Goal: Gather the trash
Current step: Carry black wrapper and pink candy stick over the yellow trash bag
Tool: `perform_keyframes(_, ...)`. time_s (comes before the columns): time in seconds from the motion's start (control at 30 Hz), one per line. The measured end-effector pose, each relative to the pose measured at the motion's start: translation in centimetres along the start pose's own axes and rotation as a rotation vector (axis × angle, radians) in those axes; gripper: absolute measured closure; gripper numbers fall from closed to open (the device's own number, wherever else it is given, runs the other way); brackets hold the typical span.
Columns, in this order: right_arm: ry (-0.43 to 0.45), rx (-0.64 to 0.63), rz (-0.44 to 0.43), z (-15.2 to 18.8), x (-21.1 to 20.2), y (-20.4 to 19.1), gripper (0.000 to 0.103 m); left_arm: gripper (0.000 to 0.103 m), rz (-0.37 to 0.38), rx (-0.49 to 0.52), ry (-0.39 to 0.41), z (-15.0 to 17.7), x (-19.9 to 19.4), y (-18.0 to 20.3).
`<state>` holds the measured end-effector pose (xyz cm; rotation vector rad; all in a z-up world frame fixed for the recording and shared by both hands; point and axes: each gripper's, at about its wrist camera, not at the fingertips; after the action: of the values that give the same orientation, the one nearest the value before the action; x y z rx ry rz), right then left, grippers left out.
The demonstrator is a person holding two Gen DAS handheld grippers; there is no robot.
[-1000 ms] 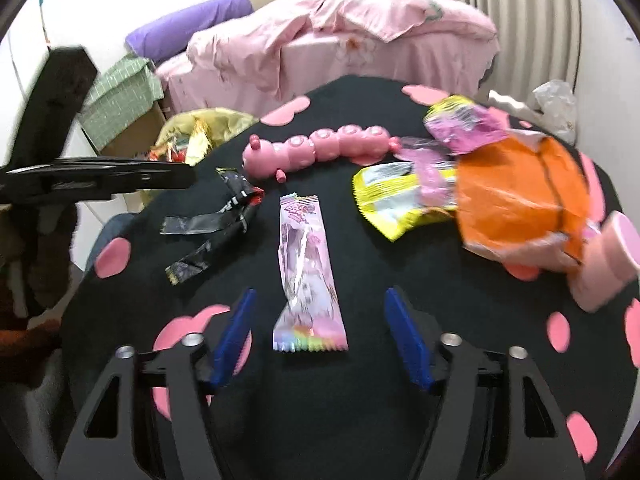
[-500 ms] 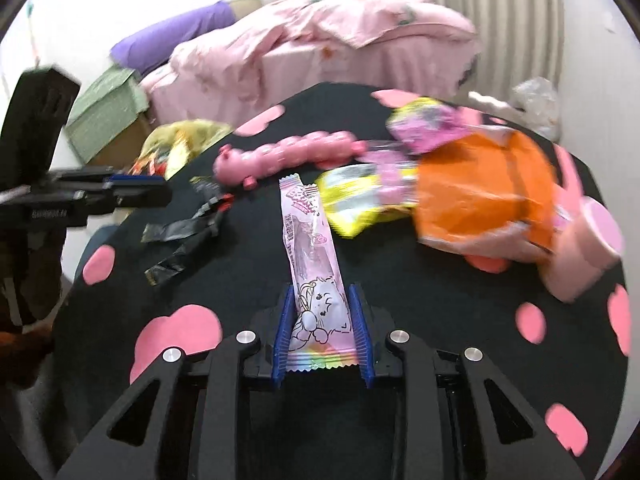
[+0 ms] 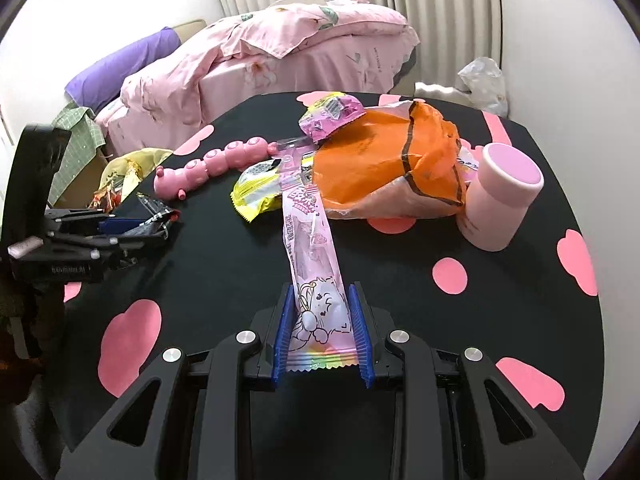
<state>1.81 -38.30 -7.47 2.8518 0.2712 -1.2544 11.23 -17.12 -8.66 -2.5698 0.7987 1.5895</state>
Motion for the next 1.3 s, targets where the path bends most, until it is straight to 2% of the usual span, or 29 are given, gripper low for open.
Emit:
perform_keyframes(0.03,0.000,-0.009,0.003,0.0,0.1,-0.2,0.075,0.075,0.009,-0.018,0.000,-0.1,0.0,-0.3)
perform_keyframes(0.13,-0.004,-0.027,0.013,0.0,0.3,-0.7,0.075,0.079,0.029,-0.035,-0.008,0.1,-0.1,-0.7)
perform_keyframes(0.33,0.017,-0.045,0.026,-0.6,-0.5,-1.3,0.075,0.080,0.037,-0.007,0.019,0.8,-1.4,-0.1)
perform_keyframes(0.57,0.060,-0.071,0.043,-2.1,-2.2,-2.4,0.075,0.080,0.054,-0.013,0.115,0.6,-5.0,-0.4)
perform_keyframes(0.7,0.102,-0.100,0.027,-4.3,-3.3,-3.7,0.075,0.080,0.060,-0.037,0.181,0.3,-7.6,-1.6)
perform_keyframes(0.93,0.188,-0.232,0.023,-8.7,-4.8,-8.7,0.075,0.080,0.047,-0.157,0.299,-0.4,-12.2,-7.2)
perform_keyframes(1.2,0.176,-0.302,-0.064,-11.7,-3.3,-12.9,0.075,0.080,0.009,-0.288,0.384,0.3,-14.9,-14.2)
perform_keyframes(1.3,0.157,-0.323,-0.120,-13.1,-1.7,-14.5,0.075,0.080,-0.034,-0.359,0.409,0.2,-15.1,-18.0)
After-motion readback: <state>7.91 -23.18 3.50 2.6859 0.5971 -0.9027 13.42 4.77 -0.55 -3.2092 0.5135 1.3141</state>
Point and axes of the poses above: each gripper's, at about its wrist camera, not at the fingertips, and x roughly the way its jaws point, y to its right, z to its underside, and after that the axes turned 10 degrees about -x, right-handed
